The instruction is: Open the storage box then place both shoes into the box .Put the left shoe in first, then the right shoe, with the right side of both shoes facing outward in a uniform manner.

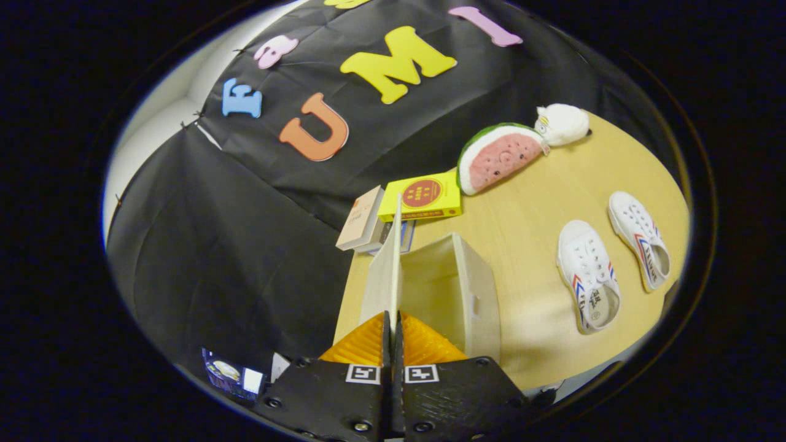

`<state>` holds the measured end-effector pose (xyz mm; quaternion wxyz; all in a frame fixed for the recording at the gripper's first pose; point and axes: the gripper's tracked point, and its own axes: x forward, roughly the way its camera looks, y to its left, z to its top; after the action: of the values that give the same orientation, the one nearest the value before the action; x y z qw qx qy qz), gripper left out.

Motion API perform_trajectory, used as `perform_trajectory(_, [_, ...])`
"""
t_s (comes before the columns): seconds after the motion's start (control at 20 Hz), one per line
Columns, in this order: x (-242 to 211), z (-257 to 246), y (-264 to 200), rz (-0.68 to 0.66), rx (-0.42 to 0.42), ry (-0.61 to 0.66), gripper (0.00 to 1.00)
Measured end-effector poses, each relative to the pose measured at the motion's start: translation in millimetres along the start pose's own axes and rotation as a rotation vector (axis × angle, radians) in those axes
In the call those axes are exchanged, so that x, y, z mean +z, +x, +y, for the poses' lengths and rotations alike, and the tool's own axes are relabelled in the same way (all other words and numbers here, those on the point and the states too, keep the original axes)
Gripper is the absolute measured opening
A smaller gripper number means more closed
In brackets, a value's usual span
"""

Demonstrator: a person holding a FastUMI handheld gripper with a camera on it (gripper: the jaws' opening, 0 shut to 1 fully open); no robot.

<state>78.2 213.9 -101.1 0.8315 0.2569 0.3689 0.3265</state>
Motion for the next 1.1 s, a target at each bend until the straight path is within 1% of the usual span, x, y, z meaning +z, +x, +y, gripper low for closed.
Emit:
perform_trajectory(0.15, [3,67,3,-0.040,0.018,-0.092,0.00])
perform_trajectory(0.3, [-11,135,24,-0.032,0.076,-0.150,0.00])
perform_trajectory(0.4, [-23,167,44,-0.016,0.094,-0.181,0.00])
perform_trajectory(0.6, [-46,210,85,0.009,0.092,-0.223,0.01])
perform_trajectory(0.75, [-57,221,104,0.005,0.078,-0.288,0.12])
perform_trajectory(0.8, [-59,221,107,0.006,0.068,-0.306,0.20])
perform_trajectory(0.85, [-59,224,113,0.001,0.065,-0.316,0.25])
perform_trajectory(0.95, [-53,224,114,-0.038,0.050,-0.336,0.53])
perform_trajectory(1.05, [-43,215,113,-0.091,0.008,-0.378,0.80])
perform_trajectory(1.1, [-40,209,112,-0.101,-0.007,-0.387,0.84])
